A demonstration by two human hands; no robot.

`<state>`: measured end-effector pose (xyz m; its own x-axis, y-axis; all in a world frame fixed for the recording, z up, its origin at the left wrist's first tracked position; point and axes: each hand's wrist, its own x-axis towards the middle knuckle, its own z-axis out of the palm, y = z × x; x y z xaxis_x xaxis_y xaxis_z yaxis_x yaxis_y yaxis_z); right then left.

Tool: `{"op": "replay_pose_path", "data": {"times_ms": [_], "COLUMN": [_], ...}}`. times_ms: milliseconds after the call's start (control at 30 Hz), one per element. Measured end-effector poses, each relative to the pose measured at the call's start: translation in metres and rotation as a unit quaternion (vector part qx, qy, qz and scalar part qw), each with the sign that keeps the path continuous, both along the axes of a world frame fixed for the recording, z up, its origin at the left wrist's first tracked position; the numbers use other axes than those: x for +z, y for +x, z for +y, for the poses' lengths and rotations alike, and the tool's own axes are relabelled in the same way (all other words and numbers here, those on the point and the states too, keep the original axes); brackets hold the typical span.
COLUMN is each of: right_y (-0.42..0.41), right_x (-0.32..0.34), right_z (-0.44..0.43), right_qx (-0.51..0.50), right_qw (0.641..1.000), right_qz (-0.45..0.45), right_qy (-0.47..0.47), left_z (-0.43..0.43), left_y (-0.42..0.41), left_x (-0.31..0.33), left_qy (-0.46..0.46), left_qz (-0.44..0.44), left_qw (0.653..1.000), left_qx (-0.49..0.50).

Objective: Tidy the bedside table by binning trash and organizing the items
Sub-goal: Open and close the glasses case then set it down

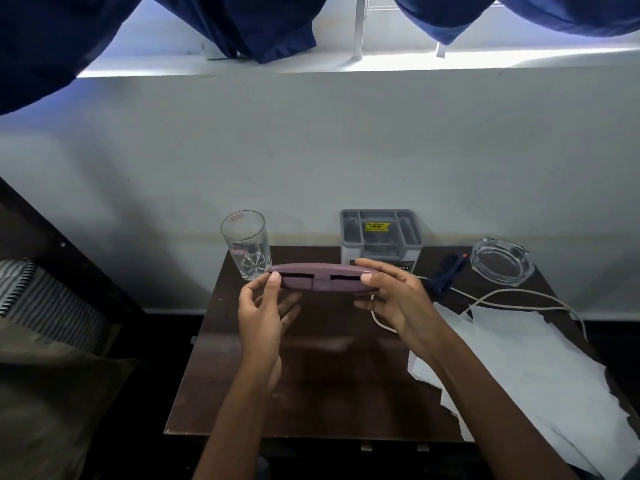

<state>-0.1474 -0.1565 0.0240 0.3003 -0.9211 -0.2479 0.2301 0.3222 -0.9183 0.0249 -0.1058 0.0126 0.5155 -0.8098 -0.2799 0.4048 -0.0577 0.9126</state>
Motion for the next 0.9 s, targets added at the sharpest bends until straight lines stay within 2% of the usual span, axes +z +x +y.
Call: {"op": "replay_pose_path", "data": {"times_ms": [167, 267, 400, 533, 600, 700, 800, 900], "right_y": [-0.003, -0.003, -0.001, -0.005, -0.009, -0.008, -0.001, 0.008], "right_x": [-0.004, -0.005, -0.007, -0.010, -0.017, -0.022, -0.025, -0.029], "right_z": [-0.002, -0.001, -0.004, -0.006, -0.007, -0.003, 0.003, 0.010], "right_qx": [-0.039, -0.084, -0.133, -0.166, -0.210, -0.228, -0.192, -0.153], "right_qw": [0.998, 0.996, 0.990, 0.983, 0.972, 0.960, 0.956, 0.954], "right_qz": [0.037, 0.027, 0.032, 0.055, 0.098, 0.160, 0.221, 0.257], "right_qy": [-0.017, 0.010, 0.047, 0.052, 0.050, 0.021, -0.006, -0.027], "left_z": [0.000, -0.001, 0.001, 0.001, 0.002, 0.003, 0.004, 0.003], "left_y": [-0.002, -0.001, -0.001, -0.003, -0.005, -0.003, 0.000, 0.003], "left_x": [0.001, -0.002, -0.007, -0.006, -0.005, -0.009, -0.009, -0.010], "left_qy": [0.022, 0.044, 0.047, 0.053, 0.078, 0.105, 0.130, 0.163], "left_qz": [0.006, -0.027, -0.126, -0.169, -0.159, -0.087, -0.076, -0.171], "left_qw": [1.000, 0.998, 0.985, 0.966, 0.954, 0.948, 0.961, 0.958], "left_qx": [0.000, -0.019, -0.112, -0.189, -0.242, -0.288, -0.233, -0.161]}}
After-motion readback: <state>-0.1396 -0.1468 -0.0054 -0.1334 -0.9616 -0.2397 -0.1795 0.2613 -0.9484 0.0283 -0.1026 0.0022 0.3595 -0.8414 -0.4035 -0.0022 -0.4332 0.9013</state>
